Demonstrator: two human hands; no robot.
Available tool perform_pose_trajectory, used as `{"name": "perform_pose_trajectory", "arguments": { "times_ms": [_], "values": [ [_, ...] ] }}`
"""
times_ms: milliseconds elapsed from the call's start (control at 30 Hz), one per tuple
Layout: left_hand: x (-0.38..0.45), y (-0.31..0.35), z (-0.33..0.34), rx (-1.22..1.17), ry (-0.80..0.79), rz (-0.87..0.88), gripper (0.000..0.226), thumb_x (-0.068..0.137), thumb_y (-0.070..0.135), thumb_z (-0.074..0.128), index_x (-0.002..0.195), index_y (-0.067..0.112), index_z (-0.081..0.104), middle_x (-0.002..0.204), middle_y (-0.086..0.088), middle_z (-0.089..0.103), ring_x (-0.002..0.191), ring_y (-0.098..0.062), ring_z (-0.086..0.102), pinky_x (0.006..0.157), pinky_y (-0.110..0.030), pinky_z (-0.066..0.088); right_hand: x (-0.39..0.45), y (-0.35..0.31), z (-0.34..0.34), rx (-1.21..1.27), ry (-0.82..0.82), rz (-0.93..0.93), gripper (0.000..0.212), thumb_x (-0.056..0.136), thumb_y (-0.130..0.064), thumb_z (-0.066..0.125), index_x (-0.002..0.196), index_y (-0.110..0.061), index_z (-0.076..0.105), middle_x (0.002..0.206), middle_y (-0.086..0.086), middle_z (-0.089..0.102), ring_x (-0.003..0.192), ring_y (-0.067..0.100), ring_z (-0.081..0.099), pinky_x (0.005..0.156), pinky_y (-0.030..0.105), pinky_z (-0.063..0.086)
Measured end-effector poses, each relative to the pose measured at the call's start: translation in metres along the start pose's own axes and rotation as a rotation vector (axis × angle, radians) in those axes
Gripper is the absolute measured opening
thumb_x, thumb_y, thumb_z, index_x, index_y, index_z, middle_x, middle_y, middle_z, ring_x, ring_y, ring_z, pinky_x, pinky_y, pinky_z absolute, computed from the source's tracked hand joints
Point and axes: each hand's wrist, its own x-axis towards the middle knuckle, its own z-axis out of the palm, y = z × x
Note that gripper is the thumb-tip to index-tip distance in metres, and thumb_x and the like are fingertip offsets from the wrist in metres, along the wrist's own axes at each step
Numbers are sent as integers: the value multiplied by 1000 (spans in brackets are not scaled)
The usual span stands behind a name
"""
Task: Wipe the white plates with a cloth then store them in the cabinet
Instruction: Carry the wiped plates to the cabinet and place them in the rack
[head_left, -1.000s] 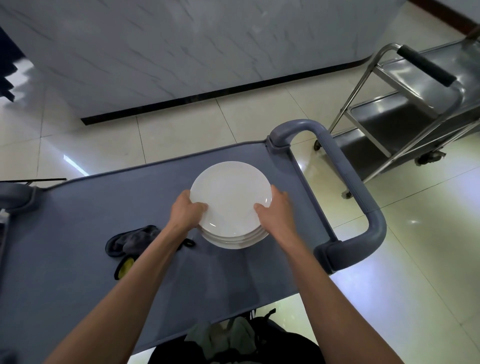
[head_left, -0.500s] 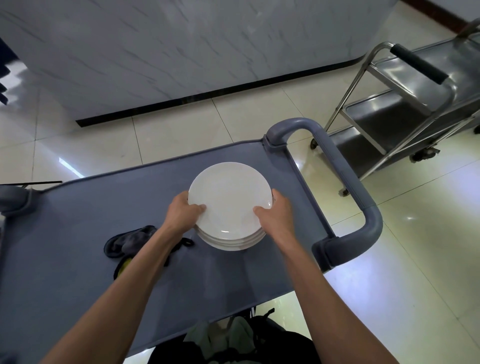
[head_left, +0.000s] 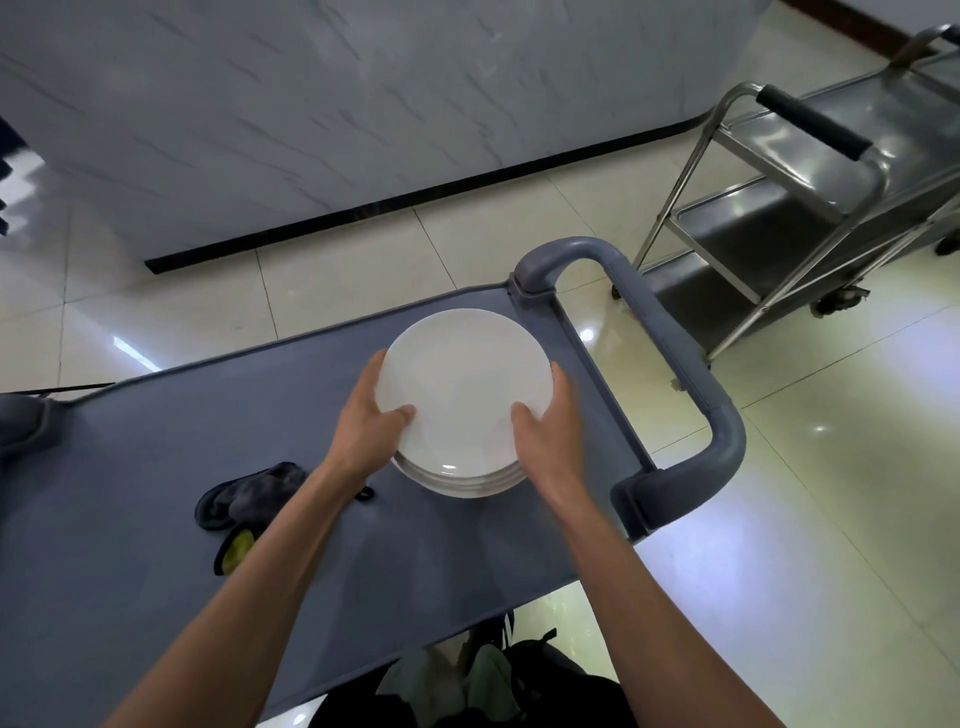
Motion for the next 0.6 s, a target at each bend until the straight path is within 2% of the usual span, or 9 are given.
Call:
{"name": "perform_pose_trajectory", "arguments": {
  "times_ms": [67,200,267,433,600],
  "values": [
    [1,7,6,16,5,12,66,87,9,60,138,47,43,128,13,58,118,-20,56,96,-45,51,2,2,-7,-11,3,0,64,91,-7,55,149,-23,34,146,0,44,134,21,44,111,45,45],
    [0,19,23,45,-16,51,61,87,10,61,131,49,46,119,15,61,111,-18,58,84,-38,52,3,7,-24,-39,47,-12,72,94,-9,51,156,-26,21,158,-1,29,143,21,34,115,43,39],
    [-2,24,31,72,-22,77,58,86,9,62,129,46,48,116,14,62,108,-18,59,80,-35,51,1,9,-35,-56,76,-23,69,96,-11,51,155,-29,22,156,-2,30,142,22,36,113,45,42],
    [-4,39,54,105,-103,112,63,86,12,66,139,40,47,128,5,60,114,-26,55,93,-50,53,-9,13,-65,-130,212,-6,64,98,-13,52,153,-30,23,153,-2,31,137,23,40,105,39,45],
    [-6,61,81,110,-247,211,62,87,17,68,136,47,47,125,8,60,110,-23,56,81,-40,52,-32,11,-99,-116,396,98,64,100,-13,53,155,-26,24,154,1,33,140,23,38,110,41,41]
  ]
}}
